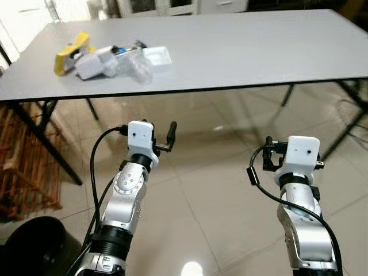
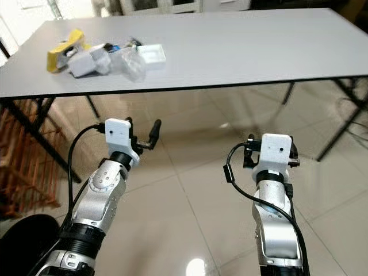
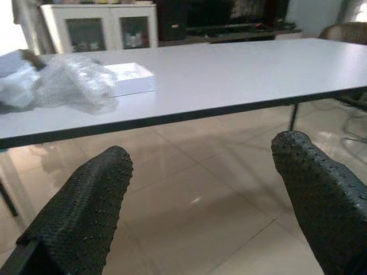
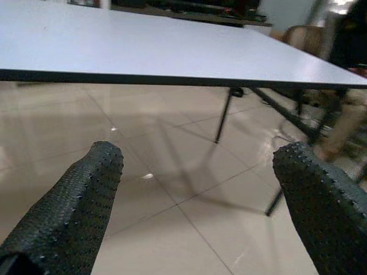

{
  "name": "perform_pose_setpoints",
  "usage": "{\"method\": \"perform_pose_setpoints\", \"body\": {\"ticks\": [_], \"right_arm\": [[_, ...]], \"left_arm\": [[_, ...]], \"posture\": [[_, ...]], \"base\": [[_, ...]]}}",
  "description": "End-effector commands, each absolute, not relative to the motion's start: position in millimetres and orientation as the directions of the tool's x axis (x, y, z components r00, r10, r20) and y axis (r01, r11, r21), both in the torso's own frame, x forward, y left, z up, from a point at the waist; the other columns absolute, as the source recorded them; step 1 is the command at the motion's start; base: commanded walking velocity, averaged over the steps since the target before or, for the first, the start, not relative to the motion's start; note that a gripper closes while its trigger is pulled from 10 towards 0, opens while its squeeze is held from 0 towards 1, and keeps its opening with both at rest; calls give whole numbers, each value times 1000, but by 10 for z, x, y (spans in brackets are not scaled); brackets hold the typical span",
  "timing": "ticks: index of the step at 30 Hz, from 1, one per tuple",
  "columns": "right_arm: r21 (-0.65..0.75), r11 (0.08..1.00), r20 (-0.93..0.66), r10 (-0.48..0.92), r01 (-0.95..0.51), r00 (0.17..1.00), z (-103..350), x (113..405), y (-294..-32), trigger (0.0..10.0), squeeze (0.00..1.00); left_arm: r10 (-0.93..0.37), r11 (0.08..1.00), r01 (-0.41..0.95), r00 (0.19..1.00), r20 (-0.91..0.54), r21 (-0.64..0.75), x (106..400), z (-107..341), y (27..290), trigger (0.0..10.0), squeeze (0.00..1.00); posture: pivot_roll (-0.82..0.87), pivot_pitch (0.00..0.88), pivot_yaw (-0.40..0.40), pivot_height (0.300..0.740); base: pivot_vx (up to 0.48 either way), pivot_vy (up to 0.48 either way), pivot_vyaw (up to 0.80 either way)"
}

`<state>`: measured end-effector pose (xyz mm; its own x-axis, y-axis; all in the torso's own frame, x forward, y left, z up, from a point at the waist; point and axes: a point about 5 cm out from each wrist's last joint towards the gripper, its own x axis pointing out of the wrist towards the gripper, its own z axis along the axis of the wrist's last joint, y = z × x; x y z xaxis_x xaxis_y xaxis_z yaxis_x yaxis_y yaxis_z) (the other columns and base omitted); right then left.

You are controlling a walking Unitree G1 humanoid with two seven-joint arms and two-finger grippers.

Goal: Picking trash to rubbish bin

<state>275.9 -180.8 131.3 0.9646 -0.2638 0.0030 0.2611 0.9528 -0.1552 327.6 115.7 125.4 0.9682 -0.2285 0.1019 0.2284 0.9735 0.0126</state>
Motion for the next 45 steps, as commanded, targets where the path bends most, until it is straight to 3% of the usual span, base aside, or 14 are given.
{"method": "perform_pose_setpoints", "body": {"ticks": [1, 8, 10, 13, 15, 22, 39, 45], "right_arm": [[-131, 960, 29, -246, 248, 969, 1369, 2760, -1766, 10000, 0], [-140, 963, 70, -223, 231, 972, 1442, 2813, -1671, 10000, 0], [-73, 975, 79, -204, 210, 976, 1488, 2845, -1635, 10000, 0], [-133, 953, 136, -254, 272, 957, 1544, 2855, -1671, 10000, 0], [-103, 972, 54, -208, 213, 977, 1477, 2848, -1649, 10000, 0], [-108, 971, 60, -207, 213, 976, 1462, 2855, -1681, 10000, 0], [-110, 970, 49, -212, 216, 976, 1446, 2866, -1695, 10000, 0], [-102, 969, 53, -219, 223, 974, 1447, 2854, -1700, 10000, 0]], "left_arm": [[-222, 975, 221, 968, 115, 23, 3289, 1311, 1202, 10000, 0], [-200, 980, 197, 971, 130, 34, 3327, 1370, 1256, 10000, 0], [-193, 981, 189, 972, 136, 42, 3342, 1391, 1274, 10000, 0], [-183, 983, 178, 974, 137, 49, 3361, 1407, 1294, 10000, 0], [-154, 987, 148, 980, 130, 55, 3379, 1414, 1338, 10000, 0], [-139, 990, 133, 981, 136, 53, 3397, 1426, 1361, 10000, 0], [-157, 986, 147, 976, 148, 72, 3414, 1462, 1342, 10000, 0], [-175, 983, 164, 972, 156, 76, 3412, 1469, 1326, 10000, 0]], "posture": [[-83, 62, 41, 740], [-73, 52, 45, 740], [-74, 51, 45, 740], [-74, 48, 45, 740], [-70, 46, 46, 740], [-66, 41, 48, 740], [-67, 39, 50, 740], [-71, 40, 54, 740]], "base": [[480, 0, 0], [480, 0, 0], [401, 0, 0], [381, 0, 0], [120, 0, 0], [0, 0, 0], [0, 0, 781], [189, 0, 77]]}}
